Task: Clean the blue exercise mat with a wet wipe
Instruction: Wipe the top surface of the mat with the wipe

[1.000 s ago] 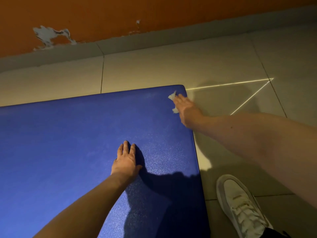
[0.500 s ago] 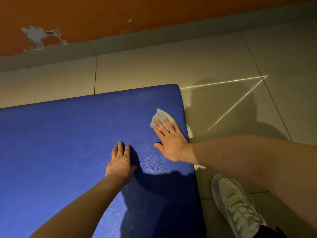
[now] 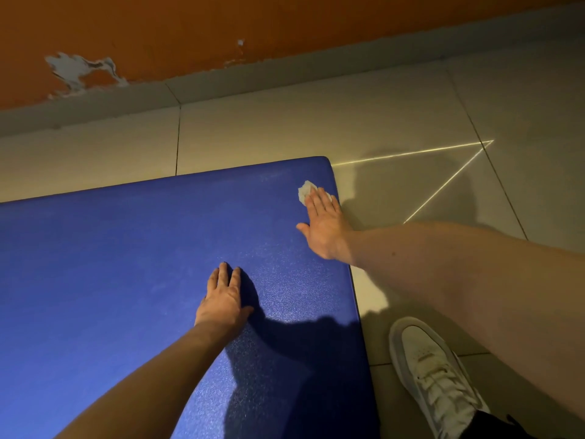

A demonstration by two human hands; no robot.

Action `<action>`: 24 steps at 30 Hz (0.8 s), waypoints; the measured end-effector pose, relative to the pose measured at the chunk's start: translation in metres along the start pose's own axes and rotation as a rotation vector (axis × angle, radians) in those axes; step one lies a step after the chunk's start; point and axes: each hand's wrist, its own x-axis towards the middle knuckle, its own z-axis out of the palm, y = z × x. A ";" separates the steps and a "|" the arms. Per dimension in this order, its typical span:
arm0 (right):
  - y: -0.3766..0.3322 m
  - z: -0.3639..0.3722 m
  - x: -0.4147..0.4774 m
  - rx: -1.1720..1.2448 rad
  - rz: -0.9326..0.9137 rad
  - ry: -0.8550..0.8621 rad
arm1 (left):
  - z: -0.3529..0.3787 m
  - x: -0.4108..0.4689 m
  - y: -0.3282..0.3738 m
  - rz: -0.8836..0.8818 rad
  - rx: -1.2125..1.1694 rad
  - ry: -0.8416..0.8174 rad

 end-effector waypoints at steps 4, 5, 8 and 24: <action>0.007 0.028 -0.045 0.006 -0.027 0.046 | -0.001 -0.001 0.001 0.003 0.005 -0.014; 0.008 0.037 -0.061 0.004 -0.042 0.081 | -0.001 -0.001 0.002 0.004 0.007 -0.016; 0.016 0.063 -0.107 0.018 -0.112 0.132 | 0.000 -0.002 0.003 0.002 0.010 -0.022; -0.067 0.030 -0.057 -0.069 -0.270 -0.052 | -0.002 0.002 0.007 -0.007 0.052 -0.022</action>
